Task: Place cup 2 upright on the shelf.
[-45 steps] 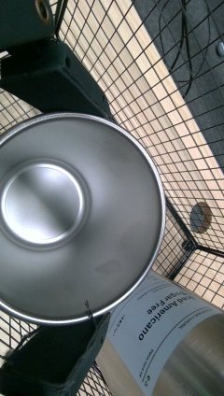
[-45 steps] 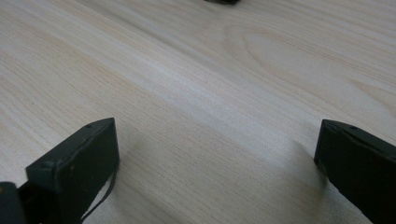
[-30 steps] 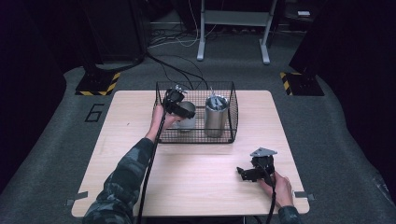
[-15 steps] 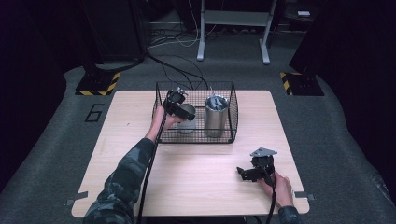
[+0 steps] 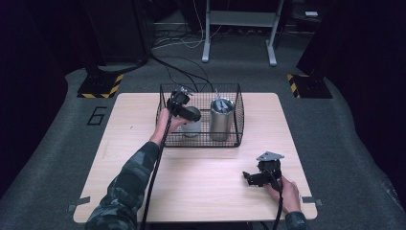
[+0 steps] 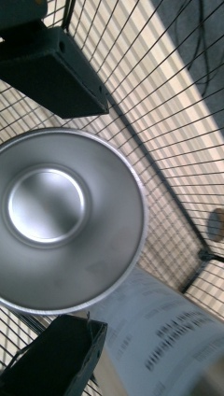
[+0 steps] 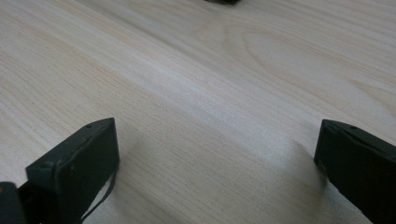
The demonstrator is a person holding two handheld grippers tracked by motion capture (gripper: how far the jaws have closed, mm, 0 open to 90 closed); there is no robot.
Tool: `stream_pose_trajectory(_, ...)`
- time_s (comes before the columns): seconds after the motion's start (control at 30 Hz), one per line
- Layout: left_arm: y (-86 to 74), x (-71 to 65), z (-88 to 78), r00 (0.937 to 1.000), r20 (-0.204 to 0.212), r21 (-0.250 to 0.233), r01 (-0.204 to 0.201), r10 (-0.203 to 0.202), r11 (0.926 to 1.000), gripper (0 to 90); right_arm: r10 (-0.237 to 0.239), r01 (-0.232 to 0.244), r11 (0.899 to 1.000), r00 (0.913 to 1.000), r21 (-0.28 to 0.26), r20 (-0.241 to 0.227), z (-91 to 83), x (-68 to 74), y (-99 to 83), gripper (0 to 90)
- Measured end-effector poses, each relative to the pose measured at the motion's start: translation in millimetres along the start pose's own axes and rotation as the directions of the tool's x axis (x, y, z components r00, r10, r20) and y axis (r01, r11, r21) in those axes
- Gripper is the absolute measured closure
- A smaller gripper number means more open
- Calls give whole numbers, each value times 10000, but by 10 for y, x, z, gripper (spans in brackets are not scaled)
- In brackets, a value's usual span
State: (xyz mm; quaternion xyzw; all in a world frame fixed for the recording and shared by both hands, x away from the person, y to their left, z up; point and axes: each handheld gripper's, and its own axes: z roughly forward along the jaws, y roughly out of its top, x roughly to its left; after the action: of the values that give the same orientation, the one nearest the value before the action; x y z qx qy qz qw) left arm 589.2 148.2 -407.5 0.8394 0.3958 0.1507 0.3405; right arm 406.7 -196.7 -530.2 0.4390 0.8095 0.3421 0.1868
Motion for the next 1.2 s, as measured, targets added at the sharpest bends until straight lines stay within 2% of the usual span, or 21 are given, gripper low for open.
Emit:
stream_pose_trajectory(0.17, 27, -25, -181, 9999, -18, -418, -169, 168, 9990, 1, 22, -22, 10000, 10000, -6, 6, 1, 2, 0, 0)
stream_pose_trajectory(0.33, 33, -96, -385, 9988, 254, -610, -403, 419, 9973, 2, 19, -19, 10000, 10000, -5, 5, 0, 2, 0, 0)
stream_pose_trajectory(0.37, 28, -121, -434, 9988, 272, -782, -374, 396, 9962, 2, 16, -16, 10000, 10000, -8, 6, 1, 2, 0, 0)
stream_pose_trajectory(0.57, -45, -286, -728, 9959, 70, -1194, -883, 897, 9889, 2, 23, -23, 10000, 10000, -4, 6, 1, 2, 0, 0)
stream_pose_trajectory(0.7, -157, -388, -942, 9929, -22, -1488, -1177, 1187, 9818, 2, 21, -21, 10000, 10000, -4, 5, 0, 2, 0, 0)
stream_pose_trajectory(0.9, -389, -503, -1153, 9876, -173, -1786, -1567, 1561, 9714, 10, 19, -19, 10000, 10000, -7, 4, 1, 2, 0, 0)
stream_pose_trajectory(1.03, -571, -504, -1236, 9860, -262, -1597, -1669, 1649, 9729, 14, 17, -17, 10000, 10000, -7, 7, 1, 2, 0, 0)
stream_pose_trajectory(1.2, -819, -500, -1361, 9892, -324, -1858, -1466, 1431, 9716, 13, 17, -17, 10000, 10000, -7, 7, 1, 2, 0, 0)
